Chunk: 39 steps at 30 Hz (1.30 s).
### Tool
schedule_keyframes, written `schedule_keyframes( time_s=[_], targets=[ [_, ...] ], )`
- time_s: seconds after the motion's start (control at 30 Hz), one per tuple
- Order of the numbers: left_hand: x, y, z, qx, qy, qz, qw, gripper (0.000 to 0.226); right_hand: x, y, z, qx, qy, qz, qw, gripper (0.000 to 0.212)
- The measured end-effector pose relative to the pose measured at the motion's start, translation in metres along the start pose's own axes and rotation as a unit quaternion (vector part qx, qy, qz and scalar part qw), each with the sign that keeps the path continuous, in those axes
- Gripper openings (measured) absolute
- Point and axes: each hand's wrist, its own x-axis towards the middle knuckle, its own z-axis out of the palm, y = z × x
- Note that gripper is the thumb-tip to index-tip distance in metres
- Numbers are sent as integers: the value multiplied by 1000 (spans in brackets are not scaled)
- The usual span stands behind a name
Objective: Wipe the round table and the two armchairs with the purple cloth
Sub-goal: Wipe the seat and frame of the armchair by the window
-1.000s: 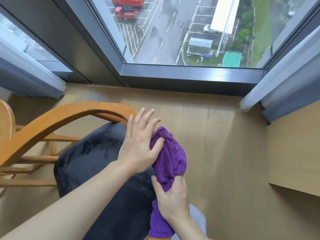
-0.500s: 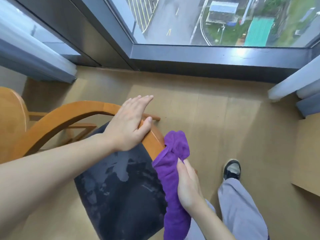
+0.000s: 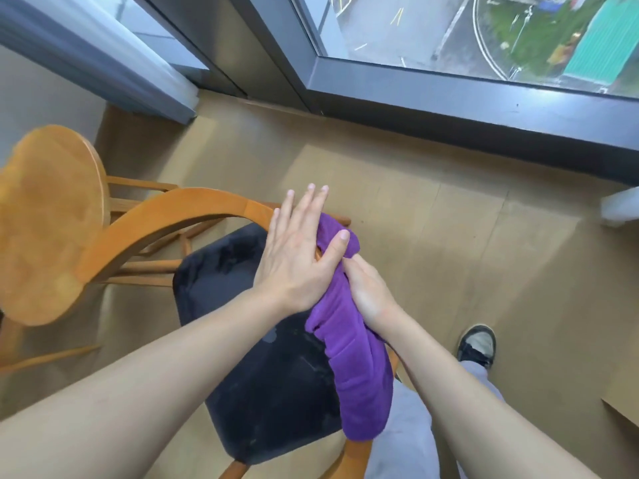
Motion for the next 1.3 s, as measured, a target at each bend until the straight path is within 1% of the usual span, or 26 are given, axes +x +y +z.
schedule_keyframes(
  time_s=[0.07, 0.17, 0.23, 0.3, 0.37, 0.47, 0.53, 0.6, 0.63, 0.7, 0.77, 0.8, 0.83, 0.87, 0.9, 0.93, 1.0, 1.03, 1.07, 1.17, 1.23, 1.3],
  targets=[
    [-1, 0, -1, 4, 1, 3, 1000, 70, -26, 22, -1, -17, 16, 4, 1000, 30],
    [-2, 2, 0, 3, 23, 6, 1000, 64, -70, 51, -4, -29, 24, 31, 999, 36],
    [-2, 3, 1, 1, 33, 9, 999, 62, -77, 56, -3, -26, 24, 57, 998, 31],
    [-3, 2, 1, -3, 36, 12, 999, 61, -64, 47, -2, -27, 22, 58, 998, 26],
    [-2, 2, 2, -14, 39, 13, 999, 62, -36, 30, -4, -25, 21, 36, 999, 24],
    [-1, 0, 3, -30, 51, 12, 998, 62, 20, 2, -4, -82, -35, 16, 996, 29],
    [-2, 2, 3, -38, 55, 14, 998, 61, 44, -12, -1, -97, -59, -3, 994, 33],
    [-2, 4, 3, -41, 58, 17, 997, 61, 48, -13, 1, -76, -67, -12, 995, 34],
    [-3, 5, 2, -42, 58, 19, 997, 61, 41, -9, 0, -43, -66, -3, 997, 34],
    [-4, 7, 1, -46, 58, 19, 997, 61, 13, 7, -1, 38, -45, 12, 998, 30],
    [-4, 8, 0, -45, 61, 18, 997, 60, -22, 25, -2, 62, -11, 8, 998, 32],
    [-4, 8, -1, -42, 63, 19, 997, 59, -40, 34, 1, 73, 13, 4, 997, 36],
    [-4, 7, -1, -40, 63, 19, 997, 58, -58, 46, 5, 97, 37, 4, 995, 46],
    [-4, 7, -1, -38, 63, 20, 997, 58, -74, 57, 10, 127, 70, 22, 989, 58],
    [-3, 6, -1, -38, 63, 21, 997, 58, -87, 69, 17, 136, 92, 47, 985, 62],
    [-3, 6, -1, -40, 64, 23, 997, 59, -96, 78, 25, 135, 111, 68, 982, 55],
    [-2, 6, 0, -42, 64, 24, 997, 59, -101, 86, 30, 96, 125, 103, 982, 26],
    [-2, 7, -1, -41, 66, 24, 997, 59, -94, 87, 25, 77, 128, 123, 981, 16],
    [-2, 8, -1, -38, 67, 23, 997, 60, -83, 84, 19, 58, 117, 140, 981, 20],
    [-2, 10, -2, -33, 67, 20, 997, 60, -47, 54, 2, 0, 42, 163, 986, 24],
    [-2, 9, -1, -27, 67, 19, 997, 60, -20, 27, -3, 24, 58, 149, 987, 35],
    [-2, 7, 0, -20, 68, 17, 997, 59, 1, 4, 0, 1, 60, 129, 990, 39]
  ],
)
